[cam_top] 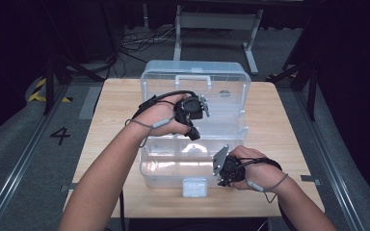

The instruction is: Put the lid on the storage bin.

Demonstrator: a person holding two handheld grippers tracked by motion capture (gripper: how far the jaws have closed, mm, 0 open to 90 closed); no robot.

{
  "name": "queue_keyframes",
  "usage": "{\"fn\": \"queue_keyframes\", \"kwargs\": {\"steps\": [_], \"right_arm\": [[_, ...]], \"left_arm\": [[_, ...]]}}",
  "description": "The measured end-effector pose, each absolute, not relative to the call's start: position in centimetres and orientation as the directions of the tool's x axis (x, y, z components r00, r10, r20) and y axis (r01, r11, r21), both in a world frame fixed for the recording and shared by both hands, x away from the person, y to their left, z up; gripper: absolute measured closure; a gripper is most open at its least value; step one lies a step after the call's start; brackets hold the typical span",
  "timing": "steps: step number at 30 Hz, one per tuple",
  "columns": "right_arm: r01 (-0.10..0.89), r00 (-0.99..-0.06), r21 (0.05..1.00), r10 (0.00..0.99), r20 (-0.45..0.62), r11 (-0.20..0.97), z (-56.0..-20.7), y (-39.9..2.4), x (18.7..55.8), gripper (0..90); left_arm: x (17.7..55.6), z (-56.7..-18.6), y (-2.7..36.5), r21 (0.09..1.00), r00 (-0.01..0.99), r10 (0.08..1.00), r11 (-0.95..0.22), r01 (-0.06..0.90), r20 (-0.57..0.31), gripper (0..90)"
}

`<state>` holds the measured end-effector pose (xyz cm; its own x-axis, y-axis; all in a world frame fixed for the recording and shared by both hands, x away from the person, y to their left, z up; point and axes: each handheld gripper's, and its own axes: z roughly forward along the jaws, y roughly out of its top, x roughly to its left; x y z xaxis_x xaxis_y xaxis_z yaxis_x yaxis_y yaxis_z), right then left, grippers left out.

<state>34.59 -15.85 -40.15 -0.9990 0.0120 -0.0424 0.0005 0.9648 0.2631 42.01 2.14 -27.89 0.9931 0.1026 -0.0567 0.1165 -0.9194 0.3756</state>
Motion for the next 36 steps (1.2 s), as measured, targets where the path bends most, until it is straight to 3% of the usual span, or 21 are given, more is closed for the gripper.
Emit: {"fn": "queue_keyframes", "kwargs": {"steps": [36], "right_arm": [[-0.005,-0.996,0.260,0.019,-0.091,0.966,-39.6,-15.8,33.9,77.9]], "left_arm": [[40.3,-29.4,1.4,0.330,0.992,0.058,-0.940,0.093,-0.113,86.9]]}}
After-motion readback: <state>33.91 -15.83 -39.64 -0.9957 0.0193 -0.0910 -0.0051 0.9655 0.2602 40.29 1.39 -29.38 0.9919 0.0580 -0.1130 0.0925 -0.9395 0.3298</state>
